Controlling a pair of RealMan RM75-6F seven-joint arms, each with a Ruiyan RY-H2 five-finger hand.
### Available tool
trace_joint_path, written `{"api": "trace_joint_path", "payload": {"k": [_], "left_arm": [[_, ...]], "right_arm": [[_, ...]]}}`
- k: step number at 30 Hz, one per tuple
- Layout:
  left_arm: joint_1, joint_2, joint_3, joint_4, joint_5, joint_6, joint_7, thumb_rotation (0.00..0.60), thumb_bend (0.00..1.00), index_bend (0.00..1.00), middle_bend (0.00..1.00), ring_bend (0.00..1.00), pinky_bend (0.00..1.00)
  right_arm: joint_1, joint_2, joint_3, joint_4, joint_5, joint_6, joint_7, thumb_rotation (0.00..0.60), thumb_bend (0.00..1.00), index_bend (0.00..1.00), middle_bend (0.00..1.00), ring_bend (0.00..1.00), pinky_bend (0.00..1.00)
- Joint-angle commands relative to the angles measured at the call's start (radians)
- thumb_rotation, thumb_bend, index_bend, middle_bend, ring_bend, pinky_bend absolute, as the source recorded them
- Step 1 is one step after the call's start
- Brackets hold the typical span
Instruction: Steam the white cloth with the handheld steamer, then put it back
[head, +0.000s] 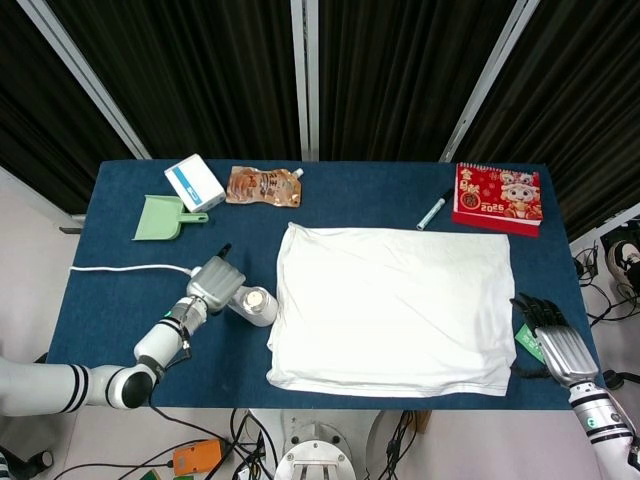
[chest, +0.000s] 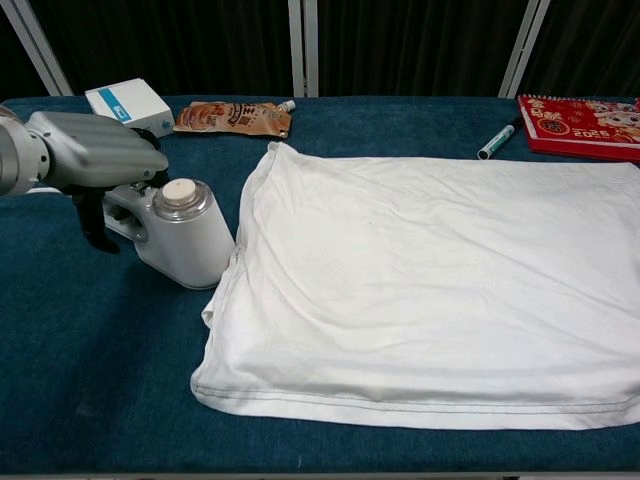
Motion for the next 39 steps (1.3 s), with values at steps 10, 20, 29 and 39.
{"api": "trace_joint_path", "payload": {"k": [10, 20, 29, 39], "left_arm": [[-0.049, 0.02, 0.029, -0.015, -0.076, -0.036, -0.039, 0.6, 0.37, 0.67, 0.77, 0.61, 0.0], [-0.04, 0.082, 0.036, -0.034, -0.054, -0.046, -0.15, 0.6, 0.52, 0.71, 0.83, 0.67, 0.34], [0.008, 0.185, 0.017, -0.059, 0.034, -0.082, -0.322, 0.6, 0.63, 0.73, 0.87, 0.7, 0.52], [0.005, 0.253, -0.096, -0.054, 0.091, -0.268, -0.608, 0.6, 0.73, 0.76, 0.93, 0.76, 0.65]], "right_arm": [[-0.002, -0.005, 0.0, 0.013, 0.001, 0.001, 0.013, 0.6, 0.05, 0.0, 0.02, 0.0, 0.06], [0.001, -0.004, -0.002, 0.014, -0.002, -0.002, 0.015, 0.6, 0.05, 0.0, 0.02, 0.0, 0.06], [0.014, -0.004, 0.001, -0.009, -0.01, -0.009, -0.011, 0.6, 0.05, 0.0, 0.02, 0.0, 0.06], [0.049, -0.001, -0.015, -0.042, -0.03, -0.066, -0.06, 0.6, 0.05, 0.0, 0.04, 0.02, 0.1]]}}
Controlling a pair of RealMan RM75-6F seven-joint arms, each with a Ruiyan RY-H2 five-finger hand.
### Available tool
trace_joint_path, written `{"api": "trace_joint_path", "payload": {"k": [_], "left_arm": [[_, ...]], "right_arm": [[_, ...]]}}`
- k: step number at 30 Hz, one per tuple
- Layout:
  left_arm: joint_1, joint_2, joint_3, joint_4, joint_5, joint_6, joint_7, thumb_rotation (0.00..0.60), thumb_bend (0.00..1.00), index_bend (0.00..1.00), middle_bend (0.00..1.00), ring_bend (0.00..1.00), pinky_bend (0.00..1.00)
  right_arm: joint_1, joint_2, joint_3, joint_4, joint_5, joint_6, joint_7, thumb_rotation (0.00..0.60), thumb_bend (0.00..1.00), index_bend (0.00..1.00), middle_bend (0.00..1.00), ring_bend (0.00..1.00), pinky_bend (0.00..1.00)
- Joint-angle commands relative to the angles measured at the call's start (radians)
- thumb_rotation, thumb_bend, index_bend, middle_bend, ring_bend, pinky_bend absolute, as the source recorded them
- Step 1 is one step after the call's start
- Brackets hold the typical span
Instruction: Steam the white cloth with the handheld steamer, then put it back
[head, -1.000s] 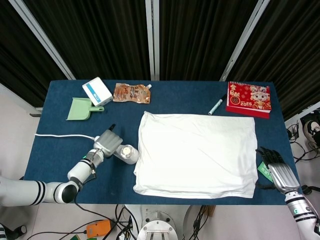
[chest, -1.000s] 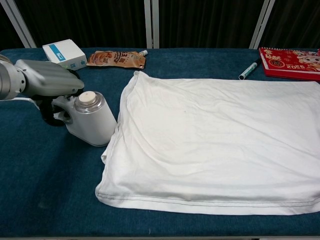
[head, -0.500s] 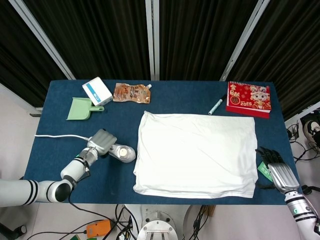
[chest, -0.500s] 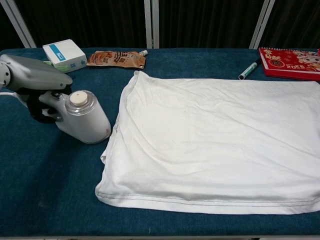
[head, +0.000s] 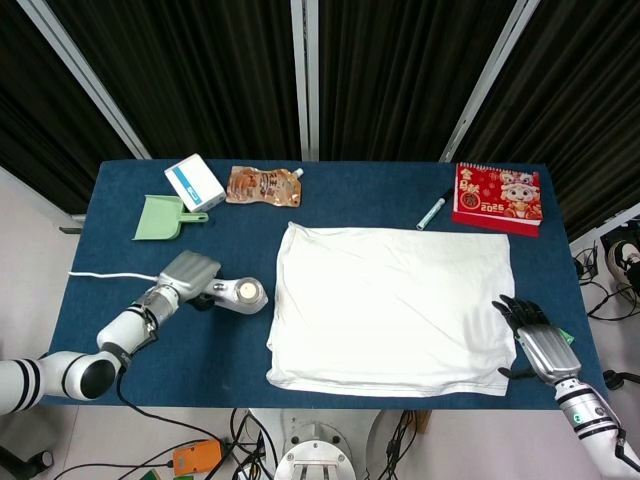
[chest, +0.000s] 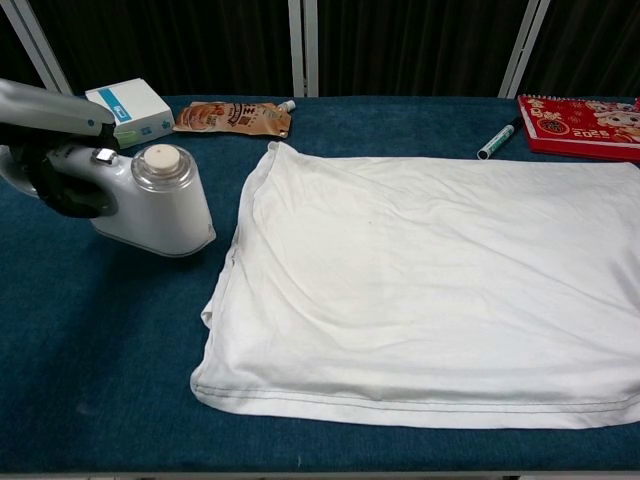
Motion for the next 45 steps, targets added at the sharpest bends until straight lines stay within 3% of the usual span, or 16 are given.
{"api": "trace_joint_path", "payload": {"k": [1, 10, 12, 14, 17, 21, 35, 45], "left_arm": [[-0.009, 0.022, -0.069, 0.01, 0.029, -0.093, -0.122, 0.6, 0.73, 0.77, 0.93, 0.76, 0.65], [-0.081, -0.04, -0.159, 0.058, 0.054, -0.22, -0.272, 0.6, 0.74, 0.77, 0.94, 0.77, 0.66], [-0.105, -0.074, -0.159, 0.074, 0.055, -0.216, -0.272, 0.598, 0.74, 0.77, 0.94, 0.77, 0.66], [-0.131, -0.112, -0.152, 0.086, 0.046, -0.202, -0.265, 0.587, 0.73, 0.77, 0.94, 0.77, 0.66], [-0.166, -0.156, -0.138, 0.096, 0.021, -0.189, -0.252, 0.554, 0.73, 0.77, 0.94, 0.77, 0.66], [-0.221, -0.227, -0.101, 0.117, -0.036, -0.128, -0.202, 0.54, 0.73, 0.77, 0.94, 0.77, 0.66], [-0.372, -0.401, 0.017, 0.176, -0.336, 0.08, 0.026, 0.506, 0.72, 0.77, 0.94, 0.77, 0.65], [-0.366, -0.407, 0.032, 0.236, -0.476, 0.109, 0.063, 0.501, 0.72, 0.77, 0.94, 0.77, 0.66]], "right_arm": [[0.007, 0.002, -0.005, -0.009, -0.004, -0.011, -0.011, 0.6, 0.05, 0.0, 0.04, 0.02, 0.11], [0.041, -0.015, -0.037, -0.017, -0.025, -0.086, -0.036, 0.6, 0.07, 0.0, 0.06, 0.02, 0.11], [0.046, -0.018, -0.039, -0.019, -0.026, -0.092, -0.032, 0.6, 0.2, 0.0, 0.07, 0.02, 0.11], [0.05, -0.015, -0.044, -0.023, -0.025, -0.102, -0.026, 0.6, 0.41, 0.0, 0.08, 0.02, 0.12], [0.056, -0.011, -0.05, -0.03, -0.025, -0.117, -0.022, 0.6, 0.64, 0.02, 0.1, 0.04, 0.13], [0.061, -0.013, -0.059, -0.032, -0.028, -0.126, -0.015, 0.6, 0.78, 0.05, 0.13, 0.05, 0.14], [0.055, -0.029, -0.075, 0.0, -0.041, -0.105, 0.02, 0.6, 0.79, 0.06, 0.13, 0.05, 0.14], [0.046, -0.039, -0.079, 0.017, -0.041, -0.086, 0.037, 0.6, 0.79, 0.06, 0.13, 0.05, 0.14]]}}
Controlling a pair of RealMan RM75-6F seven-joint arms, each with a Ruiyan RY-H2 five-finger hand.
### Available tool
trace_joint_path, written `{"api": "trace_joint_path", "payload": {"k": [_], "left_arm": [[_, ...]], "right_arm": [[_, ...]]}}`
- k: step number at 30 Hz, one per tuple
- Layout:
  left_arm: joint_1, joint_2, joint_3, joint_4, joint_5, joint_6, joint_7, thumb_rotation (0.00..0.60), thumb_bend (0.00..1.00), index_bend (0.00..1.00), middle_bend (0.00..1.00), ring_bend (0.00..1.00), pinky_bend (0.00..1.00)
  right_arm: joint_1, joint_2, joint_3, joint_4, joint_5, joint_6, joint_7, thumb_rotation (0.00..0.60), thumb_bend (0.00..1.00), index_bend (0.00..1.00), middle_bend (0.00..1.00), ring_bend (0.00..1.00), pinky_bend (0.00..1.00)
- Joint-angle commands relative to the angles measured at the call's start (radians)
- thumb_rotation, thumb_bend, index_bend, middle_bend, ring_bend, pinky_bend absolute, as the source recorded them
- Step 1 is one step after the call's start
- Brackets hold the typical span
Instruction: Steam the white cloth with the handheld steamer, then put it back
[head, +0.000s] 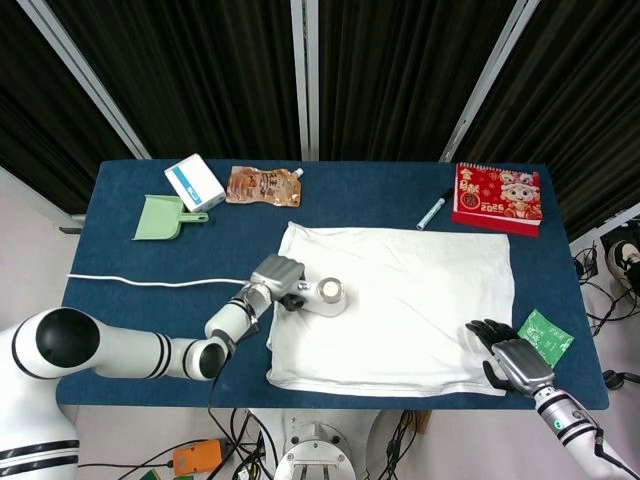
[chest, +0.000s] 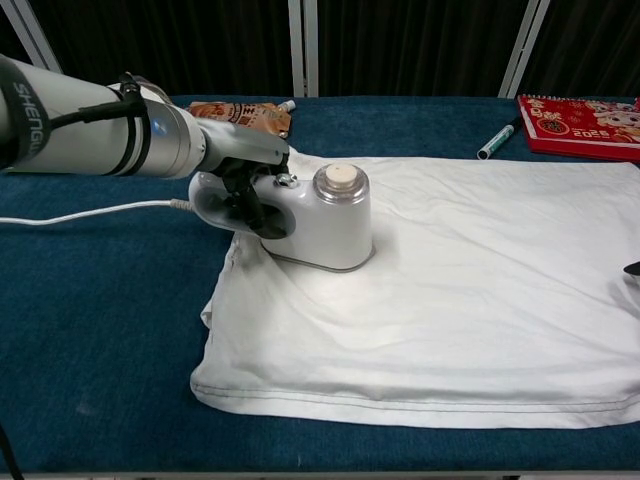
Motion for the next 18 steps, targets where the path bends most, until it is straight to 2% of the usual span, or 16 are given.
{"api": "trace_joint_path", "payload": {"k": [1, 7, 11, 13, 18], "left_arm": [[0.019, 0.016, 0.004, 0.015, -0.02, 0.005, -0.008, 0.502, 0.72, 0.77, 0.94, 0.77, 0.66], [0.068, 0.055, 0.008, 0.039, -0.053, 0.012, -0.033, 0.503, 0.72, 0.77, 0.94, 0.77, 0.65], [0.099, 0.087, -0.01, 0.036, -0.063, 0.014, -0.061, 0.502, 0.72, 0.77, 0.94, 0.77, 0.66], [0.113, 0.105, -0.029, 0.009, -0.041, 0.022, -0.081, 0.501, 0.72, 0.77, 0.94, 0.77, 0.66], [0.141, 0.138, -0.068, -0.106, 0.09, 0.05, -0.099, 0.5, 0.72, 0.77, 0.94, 0.77, 0.65]], "right_arm": [[-0.001, -0.002, -0.001, 0.003, 0.0, 0.002, 0.004, 0.6, 0.79, 0.06, 0.13, 0.05, 0.14], [0.0, -0.009, -0.002, 0.014, 0.0, 0.002, 0.012, 0.6, 0.79, 0.06, 0.13, 0.05, 0.14], [-0.001, -0.012, -0.002, 0.02, -0.004, 0.01, 0.019, 0.6, 0.79, 0.06, 0.13, 0.05, 0.14], [-0.001, -0.013, -0.002, 0.024, -0.005, 0.013, 0.023, 0.6, 0.79, 0.06, 0.13, 0.05, 0.14], [0.001, -0.018, -0.003, 0.032, -0.006, 0.011, 0.03, 0.6, 0.79, 0.06, 0.13, 0.05, 0.14]]}}
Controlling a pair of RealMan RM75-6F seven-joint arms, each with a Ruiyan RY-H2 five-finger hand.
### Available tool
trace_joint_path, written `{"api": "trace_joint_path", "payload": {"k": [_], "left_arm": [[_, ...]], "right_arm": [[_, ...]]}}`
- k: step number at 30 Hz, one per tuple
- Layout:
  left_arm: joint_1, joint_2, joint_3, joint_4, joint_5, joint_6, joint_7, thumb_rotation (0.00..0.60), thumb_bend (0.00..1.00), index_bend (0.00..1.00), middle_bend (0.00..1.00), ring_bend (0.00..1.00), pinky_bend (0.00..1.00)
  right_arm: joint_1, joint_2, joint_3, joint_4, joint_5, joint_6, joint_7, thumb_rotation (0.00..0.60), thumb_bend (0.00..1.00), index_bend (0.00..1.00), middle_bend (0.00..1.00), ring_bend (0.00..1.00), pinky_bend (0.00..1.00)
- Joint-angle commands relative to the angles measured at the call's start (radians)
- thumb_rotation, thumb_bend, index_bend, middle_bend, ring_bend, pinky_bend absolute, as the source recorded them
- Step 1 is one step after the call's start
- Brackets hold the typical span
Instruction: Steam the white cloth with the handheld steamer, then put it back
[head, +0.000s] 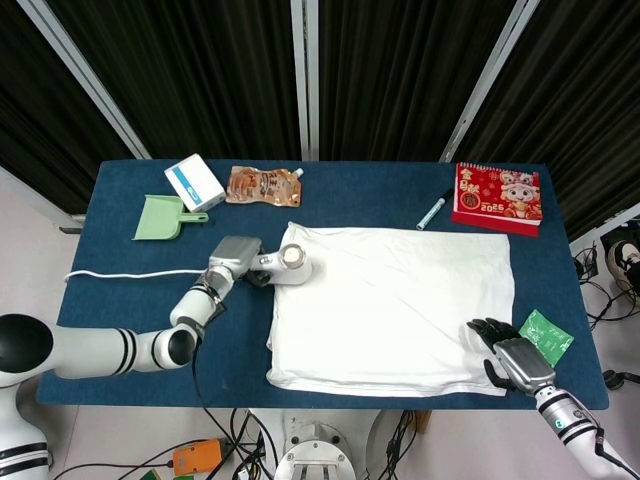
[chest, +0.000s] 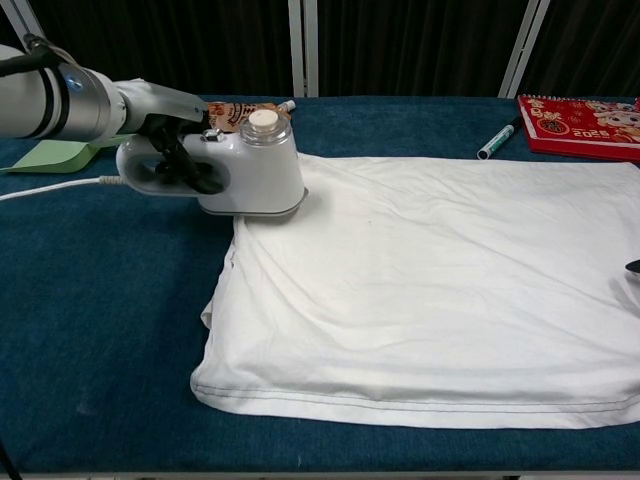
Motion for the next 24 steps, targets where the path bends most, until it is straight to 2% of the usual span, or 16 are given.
{"api": "trace_joint_path", "payload": {"k": [1, 8, 12, 16, 24], "left_arm": [[0.019, 0.018, -0.026, -0.084, 0.101, 0.03, 0.0, 0.5, 0.72, 0.77, 0.94, 0.76, 0.66], [-0.005, -0.043, -0.011, -0.18, 0.192, 0.083, 0.104, 0.5, 0.7, 0.77, 0.93, 0.76, 0.66], [-0.019, -0.089, 0.004, -0.188, 0.183, 0.12, 0.167, 0.501, 0.7, 0.77, 0.93, 0.76, 0.66], [-0.023, -0.129, 0.013, -0.169, 0.126, 0.156, 0.214, 0.499, 0.7, 0.77, 0.93, 0.76, 0.66], [0.013, -0.07, 0.041, -0.191, 0.068, 0.148, 0.216, 0.5, 0.7, 0.77, 0.93, 0.76, 0.66]], "right_arm": [[0.001, -0.002, -0.001, 0.001, -0.001, -0.001, 0.001, 0.6, 0.79, 0.06, 0.13, 0.05, 0.14], [0.0, -0.003, -0.003, 0.007, 0.004, -0.002, 0.007, 0.6, 0.79, 0.06, 0.13, 0.05, 0.14], [0.002, -0.006, -0.003, 0.009, 0.004, -0.006, 0.009, 0.6, 0.79, 0.06, 0.13, 0.05, 0.14], [0.007, -0.008, -0.002, 0.01, 0.0, -0.006, 0.012, 0.6, 0.79, 0.06, 0.13, 0.05, 0.14], [0.014, -0.014, -0.002, 0.016, -0.005, -0.009, 0.015, 0.6, 0.79, 0.06, 0.13, 0.05, 0.14]]}}
